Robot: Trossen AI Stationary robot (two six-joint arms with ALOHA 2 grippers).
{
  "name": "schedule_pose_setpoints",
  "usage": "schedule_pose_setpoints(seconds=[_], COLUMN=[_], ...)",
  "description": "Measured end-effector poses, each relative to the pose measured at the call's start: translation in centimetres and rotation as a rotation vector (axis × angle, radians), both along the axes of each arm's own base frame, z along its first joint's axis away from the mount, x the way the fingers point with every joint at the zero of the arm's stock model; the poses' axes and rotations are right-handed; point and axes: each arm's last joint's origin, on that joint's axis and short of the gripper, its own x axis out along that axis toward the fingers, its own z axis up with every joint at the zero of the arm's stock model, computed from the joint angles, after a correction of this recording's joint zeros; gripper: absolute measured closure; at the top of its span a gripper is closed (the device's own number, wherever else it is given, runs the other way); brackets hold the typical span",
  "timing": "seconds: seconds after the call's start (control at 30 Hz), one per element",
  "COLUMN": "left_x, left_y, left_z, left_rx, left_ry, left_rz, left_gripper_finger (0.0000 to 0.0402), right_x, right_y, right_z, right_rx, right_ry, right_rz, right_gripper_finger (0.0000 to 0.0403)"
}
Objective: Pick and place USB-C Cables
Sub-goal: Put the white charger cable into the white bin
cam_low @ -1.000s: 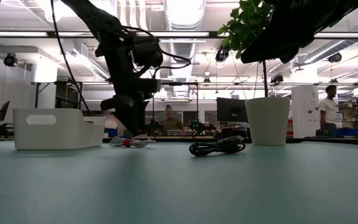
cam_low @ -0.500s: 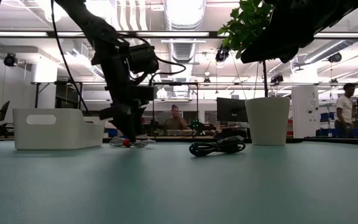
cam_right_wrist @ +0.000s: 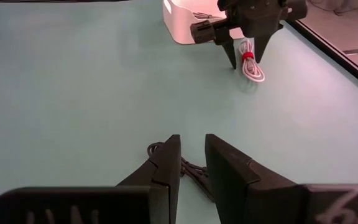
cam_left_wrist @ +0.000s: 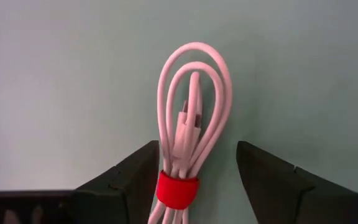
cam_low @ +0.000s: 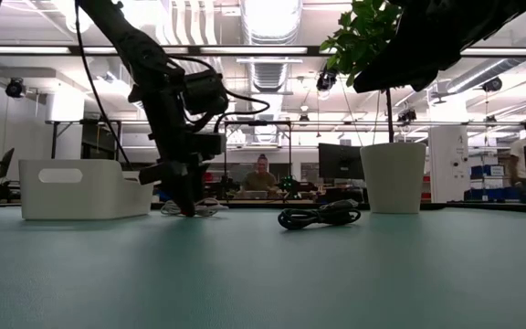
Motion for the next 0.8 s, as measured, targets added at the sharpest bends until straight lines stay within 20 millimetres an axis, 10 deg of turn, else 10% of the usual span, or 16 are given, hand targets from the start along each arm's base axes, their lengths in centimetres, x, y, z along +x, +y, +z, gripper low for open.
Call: schedule_pose_setpoints(seconds=[0.8], left_x=[0.3], left_y=[0.09], left_z=[0.25], left_rx=[0.012], left_ry=[-0.032], left_rz=[-0.001], left_gripper_finger=[0.039], right_x=[0.0], right_y=[-0.02], right_z=[0.01], right_rx=[-0.001], right_ry=[-0.003], right_rz=[-0.009], right_gripper_finger=[0.0337])
